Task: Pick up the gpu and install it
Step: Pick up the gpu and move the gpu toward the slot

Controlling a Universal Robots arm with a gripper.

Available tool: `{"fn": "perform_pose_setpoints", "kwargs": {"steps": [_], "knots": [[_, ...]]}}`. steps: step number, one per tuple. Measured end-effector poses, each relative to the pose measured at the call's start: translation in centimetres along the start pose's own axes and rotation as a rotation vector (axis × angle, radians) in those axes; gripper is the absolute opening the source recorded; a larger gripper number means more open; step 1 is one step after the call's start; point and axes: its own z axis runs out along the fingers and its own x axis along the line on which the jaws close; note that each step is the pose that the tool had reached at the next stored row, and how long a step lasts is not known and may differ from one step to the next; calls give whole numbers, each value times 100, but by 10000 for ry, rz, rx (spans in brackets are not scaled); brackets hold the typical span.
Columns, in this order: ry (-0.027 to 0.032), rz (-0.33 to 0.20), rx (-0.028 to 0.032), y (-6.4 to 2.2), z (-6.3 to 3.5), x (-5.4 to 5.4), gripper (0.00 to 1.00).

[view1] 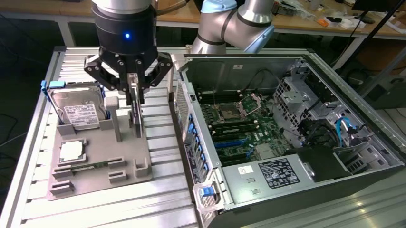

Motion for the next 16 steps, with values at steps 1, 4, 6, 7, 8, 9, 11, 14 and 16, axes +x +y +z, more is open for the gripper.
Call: {"fn": "perform_pose_setpoints", "kwargs": {"steps": [1, 4, 6, 7, 8, 9, 11, 14, 16], "knots": [[-1, 0, 0, 1, -33, -1, 27], [-1, 0, 5, 4, -162, -5, 27], [-1, 0, 7, 6, -235, -6, 27], [0, 0, 9, 7, -273, -7, 27], [0, 0, 12, 8, -309, -8, 27], [-1, -1, 12, 8, -345, -10, 27], [0, 0, 18, 10, -418, -12, 27], [0, -1, 25, 12, -517, -14, 27], [1, -1, 34, 15, -603, -17, 27]]}}
